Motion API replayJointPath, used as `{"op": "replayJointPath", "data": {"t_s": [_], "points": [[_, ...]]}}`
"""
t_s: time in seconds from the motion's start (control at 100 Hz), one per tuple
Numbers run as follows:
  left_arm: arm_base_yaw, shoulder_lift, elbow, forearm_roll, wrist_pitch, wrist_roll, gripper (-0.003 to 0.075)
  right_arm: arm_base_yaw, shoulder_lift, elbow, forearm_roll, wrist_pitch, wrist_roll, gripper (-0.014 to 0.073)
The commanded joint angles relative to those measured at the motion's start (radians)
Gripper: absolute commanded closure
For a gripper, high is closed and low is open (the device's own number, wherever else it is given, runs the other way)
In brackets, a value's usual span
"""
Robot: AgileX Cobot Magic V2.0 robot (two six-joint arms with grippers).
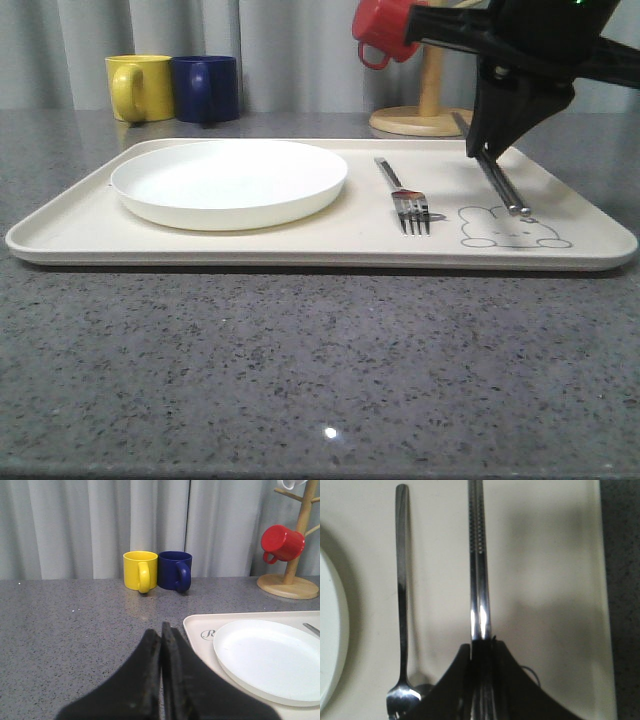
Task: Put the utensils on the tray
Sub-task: 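Grasp the metal chopsticks with the right gripper and lay them beside the fork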
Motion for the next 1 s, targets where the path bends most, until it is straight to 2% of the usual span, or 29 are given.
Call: {"op": "replayJointPath", "data": {"t_s": [0.0,0.54,0.66,0.87,0.99], "points": [[0.001,0.006,-0.026,-0.005,-0.085,-0.002,0.0738,0.001,-0.021,-0.032,-0.020,-0.068,0.018,0.0594],[0.001,0.006,-0.026,-0.005,-0.085,-0.002,0.0738,0.011,0.037,-0.032,-0.006,-0.095,0.021,0.0589],[0.001,0.006,-0.026,-0.005,-0.085,-0.002,0.0738,0.011,0.037,-0.032,-0.005,-0.095,0.021,0.0529],[0.001,0.006,-0.026,-0.005,-0.085,-0.002,0.0738,0.011,0.037,-0.032,-0.005,-0.089,0.021,0.0338],[0.001,0.006,-0.026,-0.005,-0.085,-0.002,0.0738,0.011,0.037,-0.032,-0.005,-0.089,0.021,0.0288]]}}
